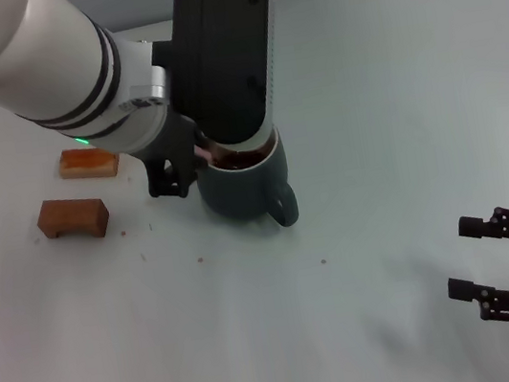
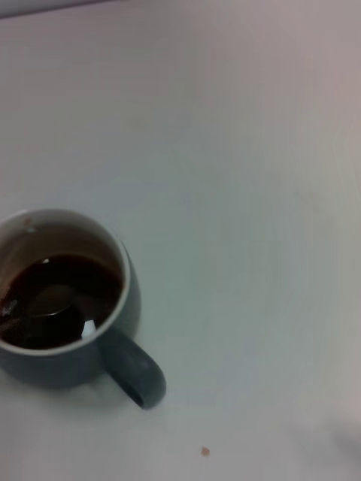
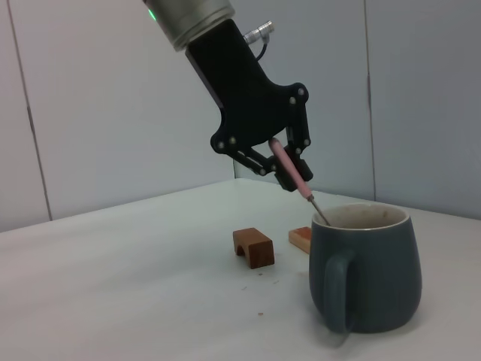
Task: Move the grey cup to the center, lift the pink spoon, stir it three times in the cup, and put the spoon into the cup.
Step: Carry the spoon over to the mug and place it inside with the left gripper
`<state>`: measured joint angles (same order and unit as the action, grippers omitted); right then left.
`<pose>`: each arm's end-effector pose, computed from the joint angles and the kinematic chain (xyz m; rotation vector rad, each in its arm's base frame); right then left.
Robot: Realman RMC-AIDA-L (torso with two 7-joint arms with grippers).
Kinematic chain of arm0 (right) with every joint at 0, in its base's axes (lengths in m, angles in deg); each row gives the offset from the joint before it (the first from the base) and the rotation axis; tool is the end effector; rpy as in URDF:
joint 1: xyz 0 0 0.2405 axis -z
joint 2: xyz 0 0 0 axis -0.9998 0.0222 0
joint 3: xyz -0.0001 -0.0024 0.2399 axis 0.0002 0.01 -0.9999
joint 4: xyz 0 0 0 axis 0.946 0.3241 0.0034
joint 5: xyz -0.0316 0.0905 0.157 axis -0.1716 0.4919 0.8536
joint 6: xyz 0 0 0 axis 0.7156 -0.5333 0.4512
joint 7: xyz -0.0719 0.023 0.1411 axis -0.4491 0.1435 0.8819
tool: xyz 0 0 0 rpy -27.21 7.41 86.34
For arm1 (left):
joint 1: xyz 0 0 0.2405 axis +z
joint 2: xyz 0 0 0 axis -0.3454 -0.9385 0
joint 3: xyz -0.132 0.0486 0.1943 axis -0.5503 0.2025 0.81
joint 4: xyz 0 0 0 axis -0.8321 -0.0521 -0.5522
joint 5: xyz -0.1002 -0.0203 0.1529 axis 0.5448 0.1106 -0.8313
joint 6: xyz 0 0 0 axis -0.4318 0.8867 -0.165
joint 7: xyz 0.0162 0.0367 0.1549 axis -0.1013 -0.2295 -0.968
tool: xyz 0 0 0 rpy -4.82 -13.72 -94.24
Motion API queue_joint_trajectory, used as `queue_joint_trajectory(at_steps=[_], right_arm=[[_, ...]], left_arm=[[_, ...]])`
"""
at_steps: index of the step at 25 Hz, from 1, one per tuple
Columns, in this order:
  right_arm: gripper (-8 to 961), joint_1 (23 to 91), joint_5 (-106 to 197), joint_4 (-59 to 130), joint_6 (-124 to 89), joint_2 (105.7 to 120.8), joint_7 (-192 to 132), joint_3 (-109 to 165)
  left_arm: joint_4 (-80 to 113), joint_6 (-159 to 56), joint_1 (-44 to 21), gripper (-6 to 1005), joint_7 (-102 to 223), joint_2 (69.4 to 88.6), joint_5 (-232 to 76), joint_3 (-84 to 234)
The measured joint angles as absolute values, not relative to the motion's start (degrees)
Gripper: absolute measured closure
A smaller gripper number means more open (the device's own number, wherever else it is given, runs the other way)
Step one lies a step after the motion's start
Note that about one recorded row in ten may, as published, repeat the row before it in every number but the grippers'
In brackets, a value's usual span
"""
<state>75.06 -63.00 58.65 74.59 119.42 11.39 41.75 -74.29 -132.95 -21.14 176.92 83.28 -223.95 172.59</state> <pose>0.3005 0.1977 -0.0082 -2.5710 0.4205 0.7755 -0.0975 0.3182 -0.0320 -2.6551 0.6162 0.8606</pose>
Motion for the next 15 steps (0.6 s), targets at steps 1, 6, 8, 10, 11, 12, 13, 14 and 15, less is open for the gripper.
queue_joint_trajectory(at_steps=[1,6,8,10,11,12,13,14,15], right_arm=[[202,75.05,-63.0,58.65,74.59,119.41,11.39,41.76],[202,75.02,-62.99,58.65,74.59,119.4,11.39,41.8],[202,75.02,-62.98,58.65,74.59,119.4,11.39,41.81],[202,75.03,-62.97,58.65,74.59,119.4,11.39,41.81],[202,75.06,-62.97,58.65,74.59,119.4,11.39,41.81],[202,75.07,-62.96,58.65,74.59,119.4,11.39,41.81],[202,75.07,-62.94,58.65,74.59,119.4,11.39,41.81],[202,75.07,-62.89,58.65,74.59,119.4,11.39,41.81],[201,75.09,-62.84,58.65,74.59,119.4,11.39,41.81]], left_arm=[[-74.42,-132.89,-21.09,849,176.79,83.28,-223.4,172.61],[-73.32,-130.73,-21.17,848,176.54,83.28,-222.63,173.38],[-72.53,-129.68,-21.37,848,176.54,83.28,-222.72,173.51],[-72.08,-129.12,-21.53,847,176.57,83.28,-222.79,173.52],[-71.41,-128.48,-21.7,847,176.64,83.28,-222.98,173.52],[-70.87,-128.15,-21.8,847,176.65,83.28,-223.29,173.5],[-70.7,-128.1,-21.83,847,176.66,83.28,-223.46,173.47],[-70.55,-128.03,-21.86,847,176.72,83.28,-223.77,173.38],[-70.38,-127.97,-21.91,847,176.82,83.28,-224.24,173.24]])
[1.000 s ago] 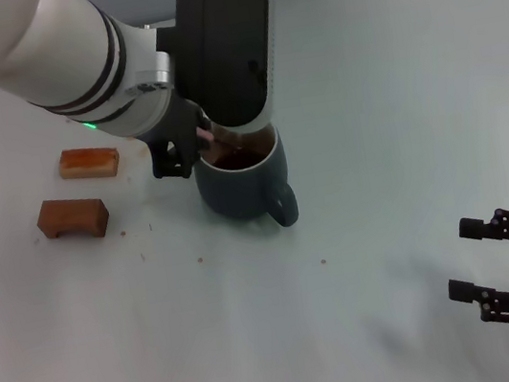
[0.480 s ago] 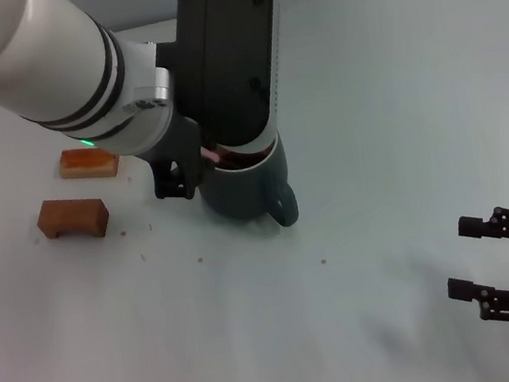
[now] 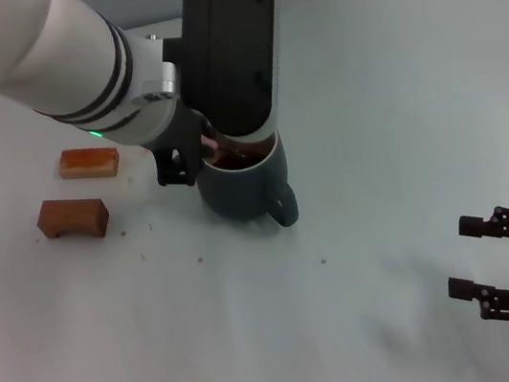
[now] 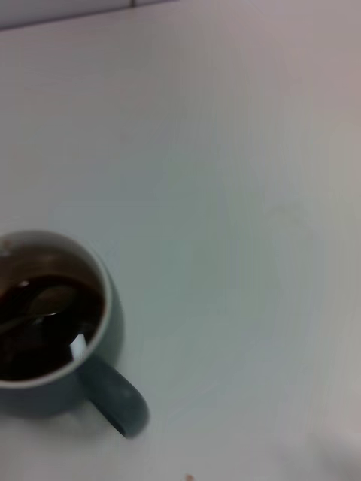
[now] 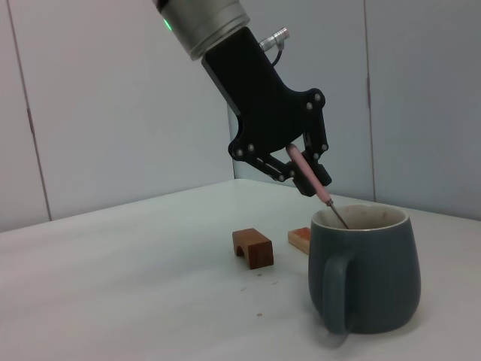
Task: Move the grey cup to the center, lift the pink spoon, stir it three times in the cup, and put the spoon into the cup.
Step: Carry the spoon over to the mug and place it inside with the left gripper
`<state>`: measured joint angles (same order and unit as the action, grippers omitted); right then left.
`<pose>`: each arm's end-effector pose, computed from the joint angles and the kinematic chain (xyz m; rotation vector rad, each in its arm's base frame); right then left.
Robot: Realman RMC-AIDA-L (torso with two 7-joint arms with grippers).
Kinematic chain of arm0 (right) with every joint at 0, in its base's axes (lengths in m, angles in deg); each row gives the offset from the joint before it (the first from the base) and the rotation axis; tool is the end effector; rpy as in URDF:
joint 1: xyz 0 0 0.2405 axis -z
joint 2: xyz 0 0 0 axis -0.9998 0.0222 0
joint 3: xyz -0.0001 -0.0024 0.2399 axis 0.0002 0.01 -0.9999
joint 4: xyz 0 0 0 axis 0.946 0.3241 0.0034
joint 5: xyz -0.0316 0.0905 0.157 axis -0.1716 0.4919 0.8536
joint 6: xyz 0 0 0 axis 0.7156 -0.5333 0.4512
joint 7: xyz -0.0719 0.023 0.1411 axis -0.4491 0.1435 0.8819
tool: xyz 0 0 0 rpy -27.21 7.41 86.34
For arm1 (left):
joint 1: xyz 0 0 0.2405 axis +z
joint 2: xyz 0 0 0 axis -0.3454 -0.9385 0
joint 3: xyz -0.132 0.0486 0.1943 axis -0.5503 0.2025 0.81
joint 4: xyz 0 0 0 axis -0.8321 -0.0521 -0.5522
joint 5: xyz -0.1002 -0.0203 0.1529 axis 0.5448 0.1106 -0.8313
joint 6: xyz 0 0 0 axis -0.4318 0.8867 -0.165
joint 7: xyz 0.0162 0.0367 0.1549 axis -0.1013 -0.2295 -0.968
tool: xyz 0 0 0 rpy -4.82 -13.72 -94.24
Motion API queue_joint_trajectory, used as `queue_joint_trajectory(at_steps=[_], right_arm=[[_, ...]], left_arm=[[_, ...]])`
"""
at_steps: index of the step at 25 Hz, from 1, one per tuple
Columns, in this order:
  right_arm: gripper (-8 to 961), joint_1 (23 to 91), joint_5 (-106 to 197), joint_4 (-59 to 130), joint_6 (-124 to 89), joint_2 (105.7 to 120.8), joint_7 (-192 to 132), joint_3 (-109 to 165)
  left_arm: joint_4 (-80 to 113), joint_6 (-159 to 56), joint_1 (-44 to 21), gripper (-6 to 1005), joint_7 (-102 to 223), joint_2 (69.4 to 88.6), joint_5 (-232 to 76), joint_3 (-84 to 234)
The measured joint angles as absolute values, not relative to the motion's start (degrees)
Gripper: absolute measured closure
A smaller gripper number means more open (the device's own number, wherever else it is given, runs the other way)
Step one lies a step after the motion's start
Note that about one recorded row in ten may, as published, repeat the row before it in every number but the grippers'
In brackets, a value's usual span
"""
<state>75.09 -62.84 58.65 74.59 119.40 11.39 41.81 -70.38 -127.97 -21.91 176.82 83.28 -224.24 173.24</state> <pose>0.3005 0.1978 -0.0079 -2.5691 0.4200 0.7762 -0.0989 0.3285 -0.0398 -2.6335 0.6215 0.8380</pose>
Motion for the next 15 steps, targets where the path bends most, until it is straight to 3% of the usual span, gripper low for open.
queue_joint_trajectory(at_steps=[15], right_arm=[[202,75.29,-62.8,58.65,74.74,119.49,11.43,41.81]], left_arm=[[-71.26,-129.95,-21.15,845,177.27,83.28,-222.43,172.39]])
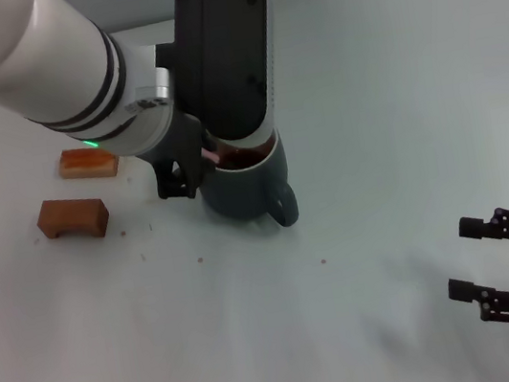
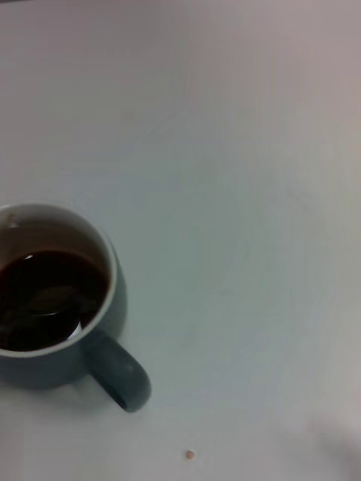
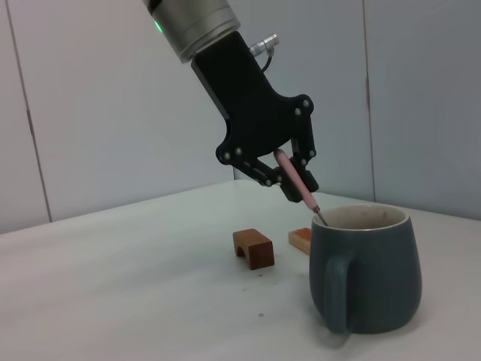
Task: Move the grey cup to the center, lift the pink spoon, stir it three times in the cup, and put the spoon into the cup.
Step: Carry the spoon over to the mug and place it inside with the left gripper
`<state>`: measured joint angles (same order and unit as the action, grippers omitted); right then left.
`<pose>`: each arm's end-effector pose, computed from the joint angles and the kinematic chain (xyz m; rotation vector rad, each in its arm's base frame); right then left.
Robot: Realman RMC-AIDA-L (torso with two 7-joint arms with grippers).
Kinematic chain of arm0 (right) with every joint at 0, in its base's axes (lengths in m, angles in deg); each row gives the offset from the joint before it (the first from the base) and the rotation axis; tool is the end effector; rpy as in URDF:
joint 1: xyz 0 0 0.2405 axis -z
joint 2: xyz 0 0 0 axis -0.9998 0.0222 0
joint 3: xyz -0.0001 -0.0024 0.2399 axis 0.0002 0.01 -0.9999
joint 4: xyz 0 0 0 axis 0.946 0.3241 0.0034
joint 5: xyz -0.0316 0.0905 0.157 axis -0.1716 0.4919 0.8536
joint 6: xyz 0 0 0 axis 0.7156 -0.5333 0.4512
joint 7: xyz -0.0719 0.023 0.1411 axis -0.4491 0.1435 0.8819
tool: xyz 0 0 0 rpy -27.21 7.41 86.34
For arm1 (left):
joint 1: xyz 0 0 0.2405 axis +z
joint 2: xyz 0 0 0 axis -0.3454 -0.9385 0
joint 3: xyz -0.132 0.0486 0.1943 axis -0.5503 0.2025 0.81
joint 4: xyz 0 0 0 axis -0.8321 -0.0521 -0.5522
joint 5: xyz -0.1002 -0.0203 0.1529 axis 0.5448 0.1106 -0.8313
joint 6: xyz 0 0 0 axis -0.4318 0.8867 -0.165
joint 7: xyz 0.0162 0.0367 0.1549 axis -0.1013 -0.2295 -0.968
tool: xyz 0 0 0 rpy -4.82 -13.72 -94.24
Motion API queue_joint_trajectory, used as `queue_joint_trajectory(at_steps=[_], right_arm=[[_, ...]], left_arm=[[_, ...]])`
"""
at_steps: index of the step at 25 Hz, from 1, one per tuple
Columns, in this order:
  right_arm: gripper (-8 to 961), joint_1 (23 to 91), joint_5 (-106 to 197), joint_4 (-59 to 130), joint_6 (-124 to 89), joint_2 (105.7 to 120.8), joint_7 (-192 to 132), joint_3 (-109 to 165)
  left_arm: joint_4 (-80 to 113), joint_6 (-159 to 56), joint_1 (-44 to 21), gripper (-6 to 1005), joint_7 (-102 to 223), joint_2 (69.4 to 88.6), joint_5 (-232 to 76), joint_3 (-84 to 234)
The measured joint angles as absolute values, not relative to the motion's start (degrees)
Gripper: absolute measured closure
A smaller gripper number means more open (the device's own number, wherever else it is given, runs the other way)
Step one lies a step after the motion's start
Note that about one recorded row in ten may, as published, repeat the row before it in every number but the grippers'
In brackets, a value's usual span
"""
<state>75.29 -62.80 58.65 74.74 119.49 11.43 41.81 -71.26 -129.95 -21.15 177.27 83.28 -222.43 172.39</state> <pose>0.3005 0.1965 -0.0083 -2.5677 0.4247 0.7806 -0.1014 0.3221 -0.0388 -2.6783 0.5777 0.8236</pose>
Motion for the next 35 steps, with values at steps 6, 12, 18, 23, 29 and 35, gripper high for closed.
queue_joint_trajectory(at_steps=[6,12,18,23,29,35], right_arm=[[202,75.32,-62.89,58.56,75.15,119.49,11.46,41.81],[201,75.31,-62.93,58.56,75.21,119.49,11.48,41.8],[201,75.2,-62.98,58.56,75.29,119.49,12.1,41.81],[201,75.04,-62.98,58.56,75.3,119.49,12.1,41.88],[201,74.91,-62.98,58.57,75.3,119.49,12.1,41.88],[201,74.85,-62.95,58.57,75.24,119.49,12.1,41.81]], left_arm=[[-69.58,-127.86,-21.05,844,178.35,83.28,-222.34,172.8],[-69.37,-127.19,-20.52,843,179.1,83.28,-222.67,173.21],[-68.74,-127.35,-20.54,843,183.0,83.28,-224.06,174.28],[-70.47,-127.47,-20.03,842,183.74,83.26,-223.67,173.8],[-75.45,-127.59,-17.98,642,183.46,83.07,-221.43,173.56],[-85.25,-121.14,-9.02,402,176.38,82.76,-205.54,165.25]])
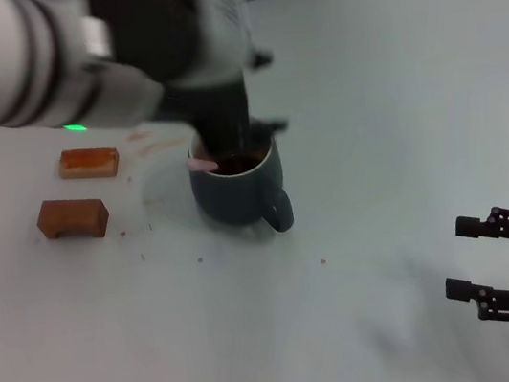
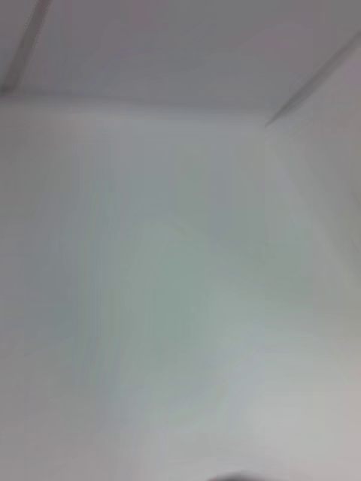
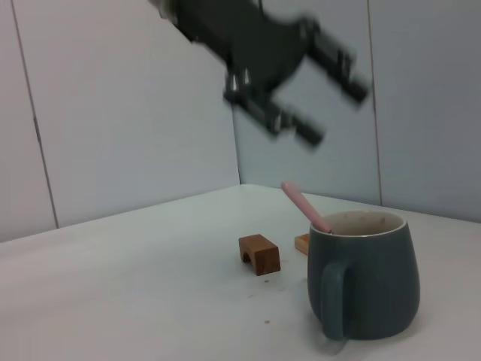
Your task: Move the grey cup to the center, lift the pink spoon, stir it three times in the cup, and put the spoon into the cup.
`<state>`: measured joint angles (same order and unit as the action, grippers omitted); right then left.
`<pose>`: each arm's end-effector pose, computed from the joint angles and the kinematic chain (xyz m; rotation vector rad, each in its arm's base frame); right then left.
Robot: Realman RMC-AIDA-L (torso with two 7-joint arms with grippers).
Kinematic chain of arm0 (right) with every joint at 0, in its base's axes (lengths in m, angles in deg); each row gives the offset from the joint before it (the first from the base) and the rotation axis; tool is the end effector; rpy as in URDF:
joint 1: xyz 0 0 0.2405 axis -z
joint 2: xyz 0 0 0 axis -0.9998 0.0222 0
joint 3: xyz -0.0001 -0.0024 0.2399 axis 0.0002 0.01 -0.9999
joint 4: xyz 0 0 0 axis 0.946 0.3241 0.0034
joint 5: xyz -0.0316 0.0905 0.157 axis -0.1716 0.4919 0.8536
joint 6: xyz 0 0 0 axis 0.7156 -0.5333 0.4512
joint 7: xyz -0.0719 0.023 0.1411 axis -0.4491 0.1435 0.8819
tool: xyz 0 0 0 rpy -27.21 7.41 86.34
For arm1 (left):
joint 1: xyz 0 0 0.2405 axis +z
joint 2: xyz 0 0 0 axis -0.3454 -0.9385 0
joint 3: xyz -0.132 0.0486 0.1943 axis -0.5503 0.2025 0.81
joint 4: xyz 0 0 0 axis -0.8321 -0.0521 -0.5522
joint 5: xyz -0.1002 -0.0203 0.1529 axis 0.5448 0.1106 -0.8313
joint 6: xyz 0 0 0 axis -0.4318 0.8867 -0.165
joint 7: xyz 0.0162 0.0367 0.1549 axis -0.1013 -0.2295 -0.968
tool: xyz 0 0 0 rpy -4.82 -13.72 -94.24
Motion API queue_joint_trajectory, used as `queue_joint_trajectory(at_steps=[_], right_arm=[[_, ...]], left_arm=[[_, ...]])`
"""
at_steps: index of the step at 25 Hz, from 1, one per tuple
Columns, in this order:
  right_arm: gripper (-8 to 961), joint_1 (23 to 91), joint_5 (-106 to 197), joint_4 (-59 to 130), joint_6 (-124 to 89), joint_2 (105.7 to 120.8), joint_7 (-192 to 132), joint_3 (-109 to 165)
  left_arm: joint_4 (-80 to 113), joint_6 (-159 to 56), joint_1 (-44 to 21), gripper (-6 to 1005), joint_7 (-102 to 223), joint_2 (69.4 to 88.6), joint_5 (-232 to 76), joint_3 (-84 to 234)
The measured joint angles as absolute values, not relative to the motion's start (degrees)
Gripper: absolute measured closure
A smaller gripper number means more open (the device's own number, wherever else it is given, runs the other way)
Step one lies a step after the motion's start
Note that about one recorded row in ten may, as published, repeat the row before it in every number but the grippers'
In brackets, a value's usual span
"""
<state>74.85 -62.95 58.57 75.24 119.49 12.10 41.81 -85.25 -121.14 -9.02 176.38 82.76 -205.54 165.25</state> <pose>0.2978 0.1977 -0.0085 -2.5757 0.4287 0.7978 -0.0701 0.3032 -0.0127 -2.6874 0.4462 0.2055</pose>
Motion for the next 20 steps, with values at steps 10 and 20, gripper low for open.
queue_joint_trajectory(at_steps=[10,20], right_arm=[[201,74.38,-62.63,58.81,74.96,119.33,12.1,41.8],[201,74.02,-62.53,59.07,74.76,119.24,11.89,40.82]], left_arm=[[-65.17,-105.83,4.22,371,151.13,82.54,-147.18,148.3],[-19.83,-125.06,2.18,375,108.09,82.76,-115.04,142.29]])
